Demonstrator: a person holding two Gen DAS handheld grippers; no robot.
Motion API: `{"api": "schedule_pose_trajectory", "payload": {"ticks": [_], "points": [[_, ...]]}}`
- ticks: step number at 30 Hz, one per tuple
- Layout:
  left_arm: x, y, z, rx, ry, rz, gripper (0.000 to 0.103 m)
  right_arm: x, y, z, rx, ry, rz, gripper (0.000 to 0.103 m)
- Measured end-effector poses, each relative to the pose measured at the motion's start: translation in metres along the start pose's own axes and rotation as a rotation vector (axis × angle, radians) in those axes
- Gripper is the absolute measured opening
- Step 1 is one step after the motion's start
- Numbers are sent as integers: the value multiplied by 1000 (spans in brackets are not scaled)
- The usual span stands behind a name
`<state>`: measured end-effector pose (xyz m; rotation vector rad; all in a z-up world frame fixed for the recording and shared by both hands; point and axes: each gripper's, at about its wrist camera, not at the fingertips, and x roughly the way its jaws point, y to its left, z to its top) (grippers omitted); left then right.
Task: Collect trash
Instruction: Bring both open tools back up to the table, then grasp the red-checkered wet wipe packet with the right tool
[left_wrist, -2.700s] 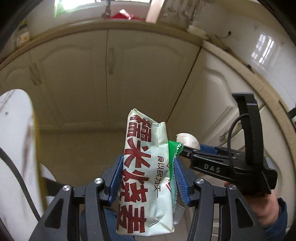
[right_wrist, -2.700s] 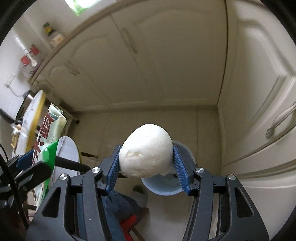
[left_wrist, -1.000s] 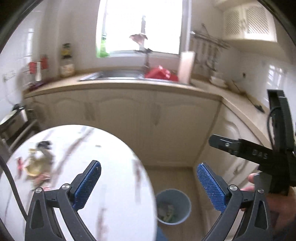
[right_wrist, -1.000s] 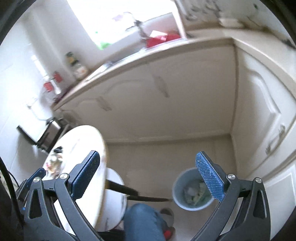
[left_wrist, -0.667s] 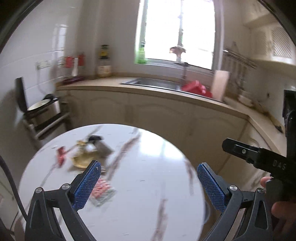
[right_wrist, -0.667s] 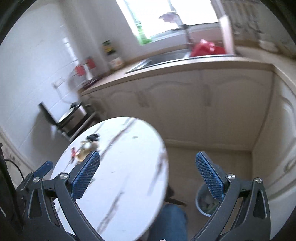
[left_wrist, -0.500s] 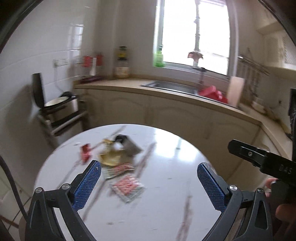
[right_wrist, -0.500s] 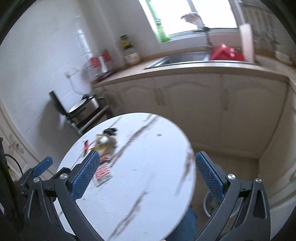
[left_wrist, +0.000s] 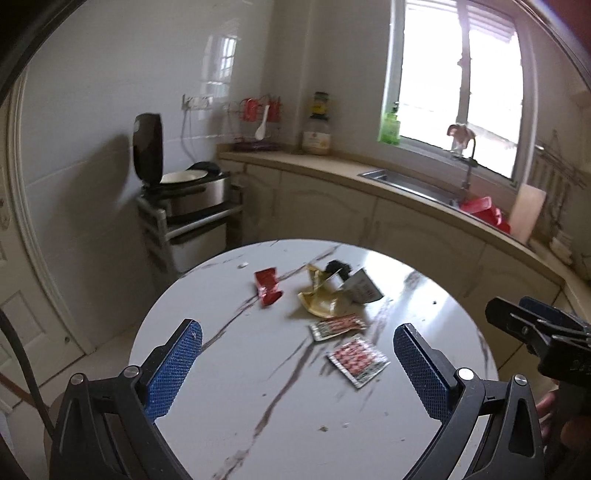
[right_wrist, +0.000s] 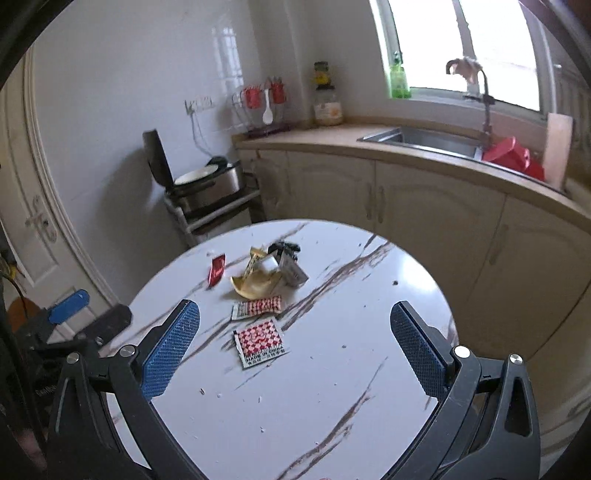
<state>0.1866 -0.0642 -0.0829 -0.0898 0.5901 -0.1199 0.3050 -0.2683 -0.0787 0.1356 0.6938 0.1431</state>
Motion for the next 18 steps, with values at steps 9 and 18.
{"api": "schedule_pose_trajectory", "payload": {"ticks": [9,18], "points": [[27,14,-2,-20,73,18,102,67,3,-18,-34,160,11,103],[86,35,6,-34,162,46,102,144,24,-42,-118,333,31,103]]}}
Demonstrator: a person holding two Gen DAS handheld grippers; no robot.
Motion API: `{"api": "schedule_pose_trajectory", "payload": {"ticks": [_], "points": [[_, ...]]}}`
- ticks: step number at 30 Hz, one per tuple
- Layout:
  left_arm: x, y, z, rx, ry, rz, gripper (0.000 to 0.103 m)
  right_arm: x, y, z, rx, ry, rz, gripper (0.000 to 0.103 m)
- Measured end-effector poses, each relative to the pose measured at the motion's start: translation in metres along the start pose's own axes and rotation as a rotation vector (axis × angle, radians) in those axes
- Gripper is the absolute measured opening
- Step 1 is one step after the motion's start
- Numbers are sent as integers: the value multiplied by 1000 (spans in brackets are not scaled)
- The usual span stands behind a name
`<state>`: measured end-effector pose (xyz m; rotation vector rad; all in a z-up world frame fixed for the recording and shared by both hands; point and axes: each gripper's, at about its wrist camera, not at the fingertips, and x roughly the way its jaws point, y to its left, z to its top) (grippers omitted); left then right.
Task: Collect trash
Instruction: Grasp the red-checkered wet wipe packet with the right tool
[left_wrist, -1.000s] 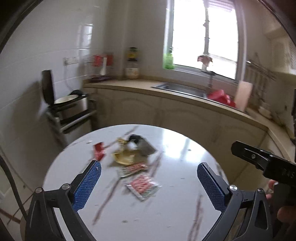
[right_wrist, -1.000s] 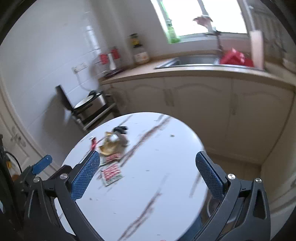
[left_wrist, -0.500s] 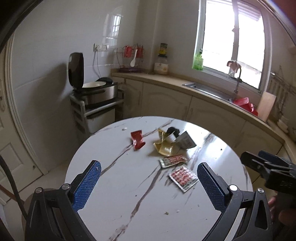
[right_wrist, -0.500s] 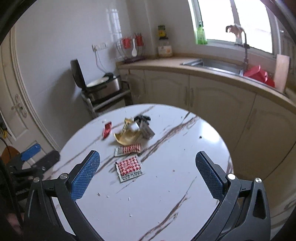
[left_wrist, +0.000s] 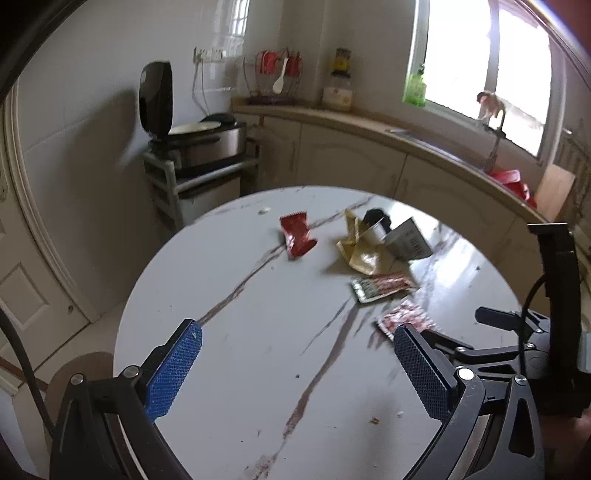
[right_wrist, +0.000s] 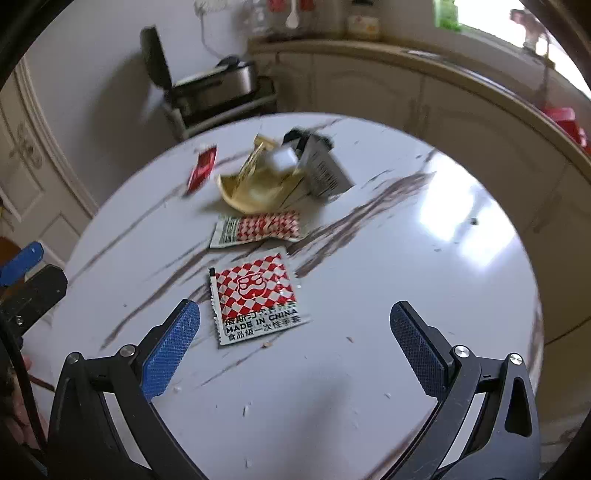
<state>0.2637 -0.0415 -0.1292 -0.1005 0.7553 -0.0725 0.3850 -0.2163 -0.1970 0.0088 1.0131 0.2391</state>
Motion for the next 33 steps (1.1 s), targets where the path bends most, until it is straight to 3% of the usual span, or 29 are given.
{"api": "schedule_pose_trajectory", "payload": {"ticks": [8,10,13,16,18,21,26,27,33], "points": [[33,11,15,-11,44,12,102,30,14,3,-67,73,0,98],[40,13,18,-15,48,13,102,31,21,-1,-114,54,-42,97],[51,13,22,-17,56,12,102,26,21,-5,-128,24,-29,95],[59,11,22,-12,60,10,102,22,25,-6,-159,0,-11,70],[62,9,23,-9,60,9,102,19,26,-6,-169,-12,-8,46],[66,4,21,0,60,11,102,19,25,-5,-184,-12,5,43],[72,-6,22,19,59,9,102,15,12,-4,-149,-15,58,28],[74,-10,22,28,58,6,102,14,7,-2,-130,-17,74,8],[95,-34,32,89,70,-7,102,5,-23,-3,-62,-19,104,8]]}}
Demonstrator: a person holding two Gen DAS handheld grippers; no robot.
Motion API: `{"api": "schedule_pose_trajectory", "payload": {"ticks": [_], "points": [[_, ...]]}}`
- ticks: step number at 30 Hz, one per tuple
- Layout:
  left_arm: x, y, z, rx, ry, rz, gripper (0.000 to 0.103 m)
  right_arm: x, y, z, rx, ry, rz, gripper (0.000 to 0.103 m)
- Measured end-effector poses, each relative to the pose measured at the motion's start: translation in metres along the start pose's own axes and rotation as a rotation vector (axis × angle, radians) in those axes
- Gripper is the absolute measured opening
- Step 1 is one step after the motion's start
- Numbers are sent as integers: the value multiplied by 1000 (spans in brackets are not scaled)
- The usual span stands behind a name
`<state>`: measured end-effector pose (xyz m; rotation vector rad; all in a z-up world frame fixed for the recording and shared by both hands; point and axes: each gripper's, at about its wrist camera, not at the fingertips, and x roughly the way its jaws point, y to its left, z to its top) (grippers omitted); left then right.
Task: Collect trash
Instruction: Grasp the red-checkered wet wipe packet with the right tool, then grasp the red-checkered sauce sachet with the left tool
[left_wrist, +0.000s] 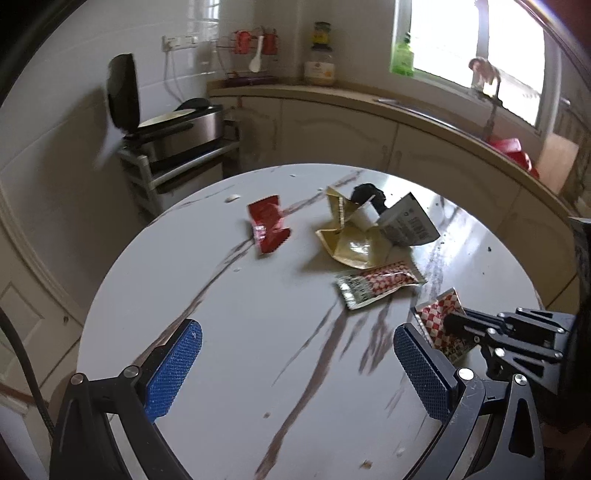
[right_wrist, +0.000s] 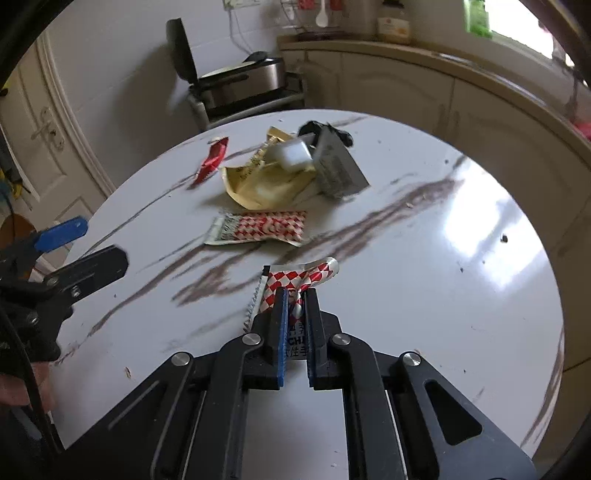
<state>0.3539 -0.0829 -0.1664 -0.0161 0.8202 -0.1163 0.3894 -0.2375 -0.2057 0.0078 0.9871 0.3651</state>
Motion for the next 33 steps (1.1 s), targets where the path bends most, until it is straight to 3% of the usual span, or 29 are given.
{"api": "schedule_pose_trajectory", "payload": {"ticks": [4,5,6,11,17,19,20,21,23,27,33], "points": [[10,-7,6,2,4,-2,102,-1,-7,-1,17,9,15,14],[12,-7,6,2,7,0,102,0,-8,-1,22,12,15,21],[14,-7,5,3,10,3,102,0,-10,0,31,12,10,35],[24,-1,5,-12,27,23,102,5,2,1,11,6,-1,66],[29,12,7,-29,27,34,102,12,18,2,2,16,-38,75],[31,14,7,-36,28,26,102,17,34,-1,-101,22,-112,67],[32,15,7,-38,28,23,102,16,36,-1,-104,13,-86,55],[32,15,7,-37,28,23,102,15,36,-2,-108,8,-96,35],[33,13,7,-33,28,16,102,12,29,-1,-91,-4,-125,3],[36,4,10,-8,23,2,102,5,3,-3,-46,-8,-104,3],[55,-25,23,76,47,-45,102,-2,-39,-6,87,-27,1,3]]}}
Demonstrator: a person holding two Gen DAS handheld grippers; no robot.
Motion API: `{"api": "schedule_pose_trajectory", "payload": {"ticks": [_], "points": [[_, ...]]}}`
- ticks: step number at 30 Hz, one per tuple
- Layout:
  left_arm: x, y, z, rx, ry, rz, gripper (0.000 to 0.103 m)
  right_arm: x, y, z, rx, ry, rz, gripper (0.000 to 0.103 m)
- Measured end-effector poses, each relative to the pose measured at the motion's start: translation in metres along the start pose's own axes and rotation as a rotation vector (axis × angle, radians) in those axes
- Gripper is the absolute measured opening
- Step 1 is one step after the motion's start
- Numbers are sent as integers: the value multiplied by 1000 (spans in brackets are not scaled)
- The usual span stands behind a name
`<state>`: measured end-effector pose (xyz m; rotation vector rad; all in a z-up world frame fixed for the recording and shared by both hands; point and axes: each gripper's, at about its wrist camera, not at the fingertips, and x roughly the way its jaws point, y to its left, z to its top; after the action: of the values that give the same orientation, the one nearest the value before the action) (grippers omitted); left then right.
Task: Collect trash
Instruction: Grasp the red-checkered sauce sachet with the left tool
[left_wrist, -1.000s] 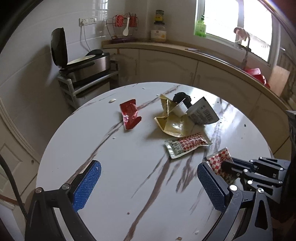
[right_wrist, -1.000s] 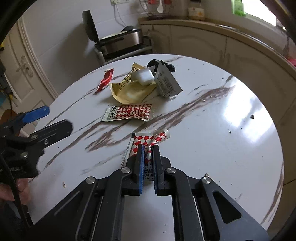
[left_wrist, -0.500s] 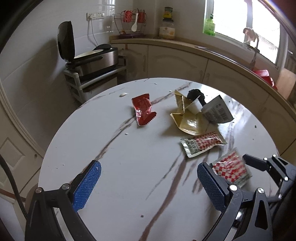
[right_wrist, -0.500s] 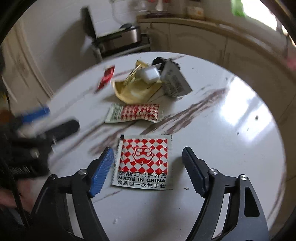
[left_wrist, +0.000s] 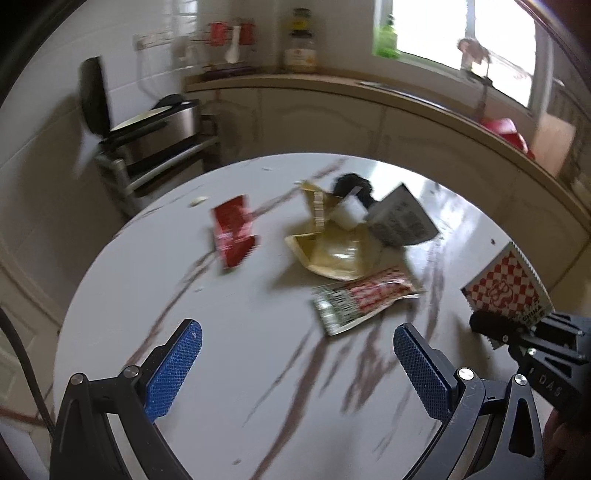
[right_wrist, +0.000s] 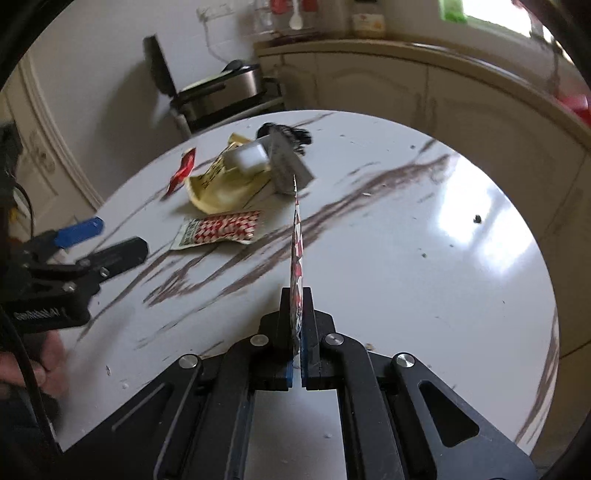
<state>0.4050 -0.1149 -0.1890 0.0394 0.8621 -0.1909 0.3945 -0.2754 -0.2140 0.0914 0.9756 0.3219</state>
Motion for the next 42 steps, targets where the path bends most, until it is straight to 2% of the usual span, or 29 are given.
{"api": "schedule_pose_trajectory", "payload": {"ticks": [6,9,13,17,20,21,22,24,28,33,37,42], "points": [[22,-27,20,63,29,-39,102,-4,-21,3,43,-23,25,3],[35,-36,28,58,38,-31,102,-3,-27,6,58,-27,28,3],[61,-42,31,93,72,20,103,-5,-33,7,67,-34,34,3],[71,-37,35,73,96,-51,97,-7,-35,6,71,-43,37,3],[66,-37,33,93,80,-81,76,-8,-37,4,84,-48,35,3],[63,-36,32,91,73,-97,62,-9,-38,4,88,-48,34,3],[60,-33,31,89,68,-109,43,-9,-39,3,90,-48,34,3],[54,-23,30,71,74,-142,18,-9,-39,3,92,-48,33,3],[48,-19,24,77,87,-185,11,-12,-38,1,97,-55,36,3],[31,-14,13,74,90,-215,8,-16,-36,-1,95,-60,37,3],[21,-9,6,55,81,-232,7,-20,-38,-4,107,-68,36,3],[-2,-24,2,66,55,-251,7,-32,-42,-8,117,-87,31,3]]}}
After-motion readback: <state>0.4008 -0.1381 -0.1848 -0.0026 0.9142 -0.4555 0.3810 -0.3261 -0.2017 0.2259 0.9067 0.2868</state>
